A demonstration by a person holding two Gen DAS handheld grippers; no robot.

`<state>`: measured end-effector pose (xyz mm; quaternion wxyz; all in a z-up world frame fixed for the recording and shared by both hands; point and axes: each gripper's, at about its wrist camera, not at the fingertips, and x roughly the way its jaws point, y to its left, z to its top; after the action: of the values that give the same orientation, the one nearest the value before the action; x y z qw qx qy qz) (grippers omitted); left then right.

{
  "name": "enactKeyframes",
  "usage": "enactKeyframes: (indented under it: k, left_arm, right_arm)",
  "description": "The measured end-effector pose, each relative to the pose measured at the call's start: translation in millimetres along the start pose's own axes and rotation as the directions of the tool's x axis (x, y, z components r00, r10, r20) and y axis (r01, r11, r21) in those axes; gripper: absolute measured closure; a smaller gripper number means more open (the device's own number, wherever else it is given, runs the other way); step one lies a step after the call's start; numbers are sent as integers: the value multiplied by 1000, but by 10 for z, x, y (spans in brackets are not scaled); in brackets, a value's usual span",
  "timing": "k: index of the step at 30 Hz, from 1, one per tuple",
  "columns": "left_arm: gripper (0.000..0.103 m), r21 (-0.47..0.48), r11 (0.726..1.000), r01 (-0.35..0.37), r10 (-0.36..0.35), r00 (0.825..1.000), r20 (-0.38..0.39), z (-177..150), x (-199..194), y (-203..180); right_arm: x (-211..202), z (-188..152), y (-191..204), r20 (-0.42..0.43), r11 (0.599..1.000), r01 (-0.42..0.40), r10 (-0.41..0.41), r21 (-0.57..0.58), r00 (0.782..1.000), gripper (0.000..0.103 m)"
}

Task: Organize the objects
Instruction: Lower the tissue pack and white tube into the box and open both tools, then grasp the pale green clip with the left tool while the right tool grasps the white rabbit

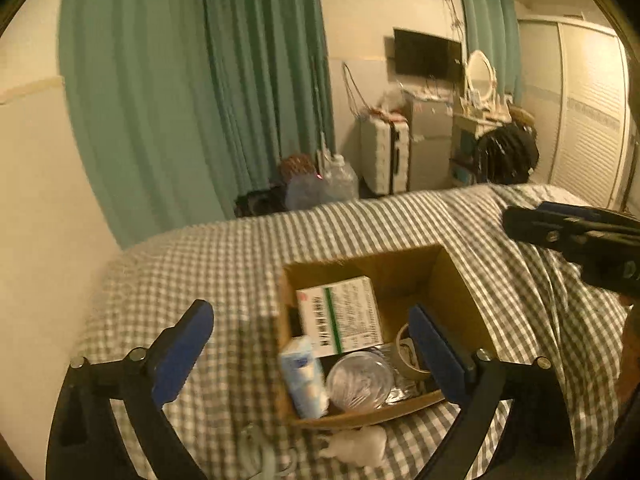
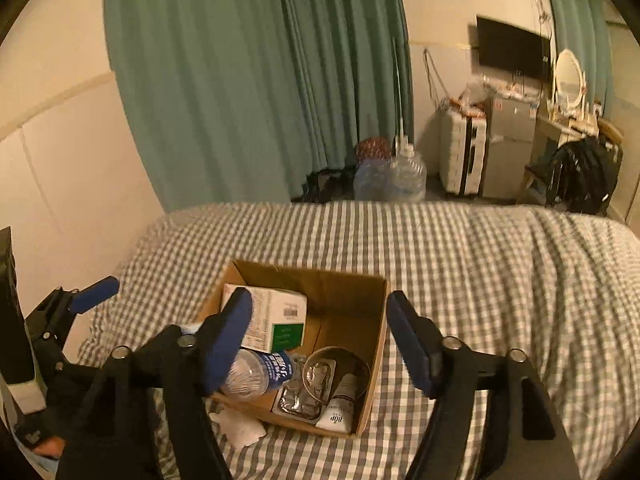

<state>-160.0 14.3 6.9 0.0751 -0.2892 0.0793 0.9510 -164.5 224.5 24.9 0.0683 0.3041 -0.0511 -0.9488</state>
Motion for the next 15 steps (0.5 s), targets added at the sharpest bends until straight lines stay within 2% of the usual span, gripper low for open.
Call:
enactKeyframes:
  k: [3, 7, 12, 15]
  left_arm:
    - [0, -21, 999, -39, 40, 999, 36, -39, -282, 196]
    - [0, -61, 994, -93, 95, 994, 45, -250, -527, 413]
    - [0, -138, 981, -136, 138, 990, 2, -697, -516, 613]
    - [0, -175, 970, -170, 166, 985, -40, -1009, -334, 702]
  right_arm:
    - [-281, -31, 84, 35, 1000, -2, 3, -17, 999, 21]
    - [-482, -240, 226, 48, 999, -2, 4, -46, 999, 19]
    - [-363, -704, 386, 10, 997, 5, -4, -73, 1000, 18]
    - [-84, -1011, 428, -41, 996, 4, -7, -85, 999, 17]
